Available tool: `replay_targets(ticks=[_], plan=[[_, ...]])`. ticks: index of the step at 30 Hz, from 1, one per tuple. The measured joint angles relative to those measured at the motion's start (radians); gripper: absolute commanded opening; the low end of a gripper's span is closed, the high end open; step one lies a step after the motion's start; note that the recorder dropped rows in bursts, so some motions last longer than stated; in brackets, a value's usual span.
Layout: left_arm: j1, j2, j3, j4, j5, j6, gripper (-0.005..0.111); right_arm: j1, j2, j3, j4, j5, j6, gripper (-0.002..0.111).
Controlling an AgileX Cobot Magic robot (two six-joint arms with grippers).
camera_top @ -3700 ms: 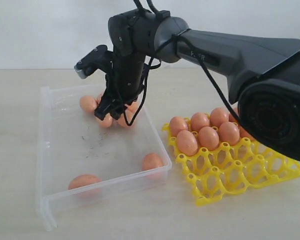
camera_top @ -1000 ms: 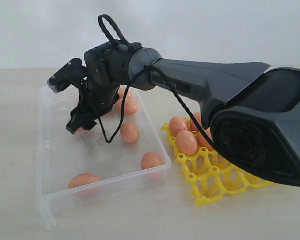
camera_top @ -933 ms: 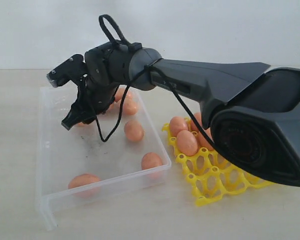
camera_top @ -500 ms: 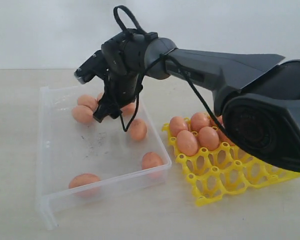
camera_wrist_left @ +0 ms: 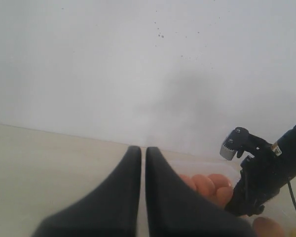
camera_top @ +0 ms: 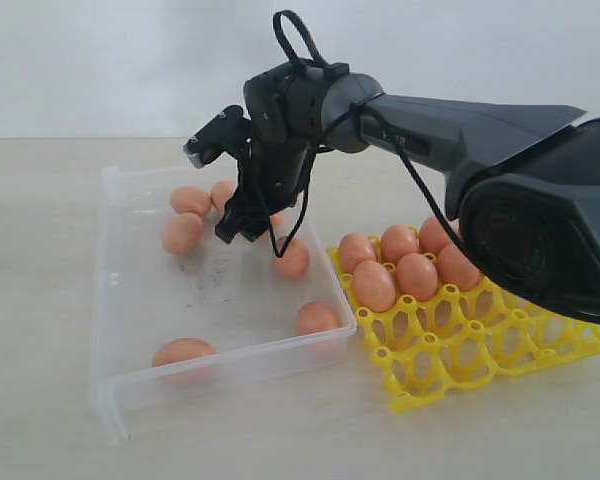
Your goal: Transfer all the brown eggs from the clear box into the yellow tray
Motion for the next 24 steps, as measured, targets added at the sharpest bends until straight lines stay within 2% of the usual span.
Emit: replay_targets(ticks=[2, 4, 8, 19, 24], plan=[[0.000, 0.000, 0.000, 0.000, 0.000, 0.000, 0.004, -0.005, 0.015, 0.000, 0.008, 0.004, -0.002, 0.054], [0.000, 0.000, 0.000, 0.000, 0.000, 0.000, 0.004, -0.007, 0.021, 0.000, 0.015, -0.003, -0.002, 0.043], [0.000, 0.000, 0.000, 0.000, 0.000, 0.000, 0.004, -0.014, 0.024, 0.000, 0.040, -0.059, 0.001, 0.000], [0.000, 0.000, 0.000, 0.000, 0.000, 0.000, 0.004, -0.016, 0.032, 0.002, 0.367, -0.271, 0.044, 0.000], [0.000, 0.000, 0.000, 0.000, 0.000, 0.000, 0.004, -0.001, 0.024, 0.002, 0.501, -0.313, -0.058, 0.000]])
